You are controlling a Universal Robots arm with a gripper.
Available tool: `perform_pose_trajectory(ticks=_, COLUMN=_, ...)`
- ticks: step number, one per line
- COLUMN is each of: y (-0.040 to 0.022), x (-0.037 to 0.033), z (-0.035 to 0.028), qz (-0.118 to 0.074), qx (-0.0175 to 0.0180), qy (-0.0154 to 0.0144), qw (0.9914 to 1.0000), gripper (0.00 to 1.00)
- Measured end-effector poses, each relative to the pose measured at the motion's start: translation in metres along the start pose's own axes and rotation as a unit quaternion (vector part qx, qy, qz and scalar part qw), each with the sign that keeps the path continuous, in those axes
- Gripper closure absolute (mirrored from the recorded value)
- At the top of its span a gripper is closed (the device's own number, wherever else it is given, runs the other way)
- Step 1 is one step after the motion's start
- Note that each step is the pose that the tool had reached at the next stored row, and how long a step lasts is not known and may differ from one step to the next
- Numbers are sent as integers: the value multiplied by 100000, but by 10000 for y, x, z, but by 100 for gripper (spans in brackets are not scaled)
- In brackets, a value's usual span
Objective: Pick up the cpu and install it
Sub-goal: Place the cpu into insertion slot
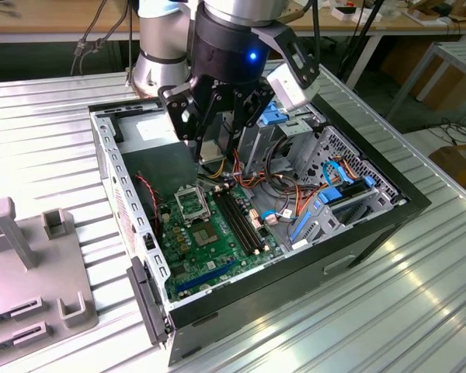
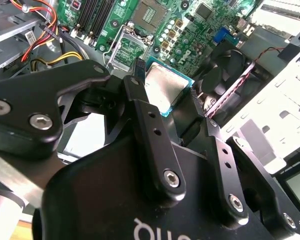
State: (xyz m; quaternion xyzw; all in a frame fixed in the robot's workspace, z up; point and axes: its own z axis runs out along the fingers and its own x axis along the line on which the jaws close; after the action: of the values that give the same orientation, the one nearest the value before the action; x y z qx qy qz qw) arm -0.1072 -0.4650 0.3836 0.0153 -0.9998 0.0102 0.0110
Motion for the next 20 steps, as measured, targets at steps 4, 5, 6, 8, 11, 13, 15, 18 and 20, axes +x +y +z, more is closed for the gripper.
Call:
perform_pose_trajectory(ticks=4, y=-12, x=0, z=10, qz=1, qx=4, qy=1, qw=100000, gripper=53)
perform_pose_trajectory(ticks=5, y=-15, x=0, z=13, qz=-1, qx=4, qy=2, qw=100000, gripper=53)
perform_pose_trajectory(ticks=6, y=-19, x=0, z=20, qz=-1, qx=11, qy=9, qw=100000, gripper=53)
perform_pose_trajectory(ticks=8, y=-22, x=0, z=35, qz=3, qx=5, qy=3, qw=100000, gripper=53)
perform_pose_trajectory(ticks=11, y=-22, x=-1, z=56, qz=1, qx=3, qy=1, qw=100000, gripper=53)
perform_pose_trajectory(ticks=13, y=-23, x=-1, z=75, qz=3, qx=2, qy=1, qw=100000, gripper=53)
perform_pose_trajectory(ticks=15, y=-25, x=-1, z=93, qz=2, qx=-2, qy=-1, qw=100000, gripper=53)
perform_pose_trajectory(ticks=18, y=-34, x=-3, z=146, qz=-1, qx=4, qy=3, qw=100000, gripper=53)
perform_pose_trajectory(ticks=20, y=-39, x=-3, z=174, qz=1, qx=6, qy=2, qw=100000, gripper=53)
